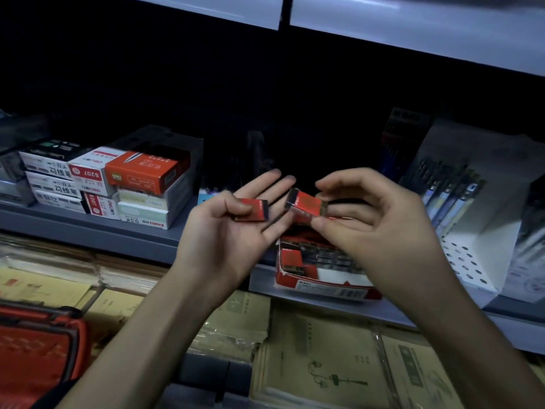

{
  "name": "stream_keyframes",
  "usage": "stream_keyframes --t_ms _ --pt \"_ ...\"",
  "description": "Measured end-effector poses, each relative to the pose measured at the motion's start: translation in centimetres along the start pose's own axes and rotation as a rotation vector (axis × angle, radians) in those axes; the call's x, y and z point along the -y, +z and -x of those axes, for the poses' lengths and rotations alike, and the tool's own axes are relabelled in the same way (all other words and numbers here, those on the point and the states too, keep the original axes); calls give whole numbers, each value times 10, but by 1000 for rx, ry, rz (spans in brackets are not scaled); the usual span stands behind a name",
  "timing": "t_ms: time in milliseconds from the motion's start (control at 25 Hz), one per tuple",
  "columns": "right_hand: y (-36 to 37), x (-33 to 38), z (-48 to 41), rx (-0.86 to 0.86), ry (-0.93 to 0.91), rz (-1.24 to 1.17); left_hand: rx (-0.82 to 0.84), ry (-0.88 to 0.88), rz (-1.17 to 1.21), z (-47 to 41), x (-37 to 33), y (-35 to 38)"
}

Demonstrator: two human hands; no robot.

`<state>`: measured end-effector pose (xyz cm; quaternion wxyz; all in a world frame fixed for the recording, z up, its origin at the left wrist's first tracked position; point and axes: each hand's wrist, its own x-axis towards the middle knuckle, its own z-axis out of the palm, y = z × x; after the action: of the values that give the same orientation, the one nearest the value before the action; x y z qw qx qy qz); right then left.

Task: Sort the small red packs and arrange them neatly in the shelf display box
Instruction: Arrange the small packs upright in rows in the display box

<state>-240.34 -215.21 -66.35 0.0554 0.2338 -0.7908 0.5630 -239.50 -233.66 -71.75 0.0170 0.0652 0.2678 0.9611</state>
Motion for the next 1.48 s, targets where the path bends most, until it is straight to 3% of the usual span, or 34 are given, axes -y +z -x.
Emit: stream_keyframes --t_ms 160,440,840,1040,1320,1480 --pt "-20 -5 1 41 102 -35 -198 105 -354 -5 0 -8" --pt "-32 -17 2 124 202 -10 -263 156 -507 -5 15 -9" --pt "-30 -25 2 199 293 2 -320 189 -585 -12 26 -1" --pt "-29 -26 2 225 298 68 -273 247 -588 -11 31 -8" --pt "-27 -22 3 210 219 215 -242 251 -559 -11 30 -10" --pt "-19 -17 4 217 72 366 -228 267 -580 -11 31 -13"
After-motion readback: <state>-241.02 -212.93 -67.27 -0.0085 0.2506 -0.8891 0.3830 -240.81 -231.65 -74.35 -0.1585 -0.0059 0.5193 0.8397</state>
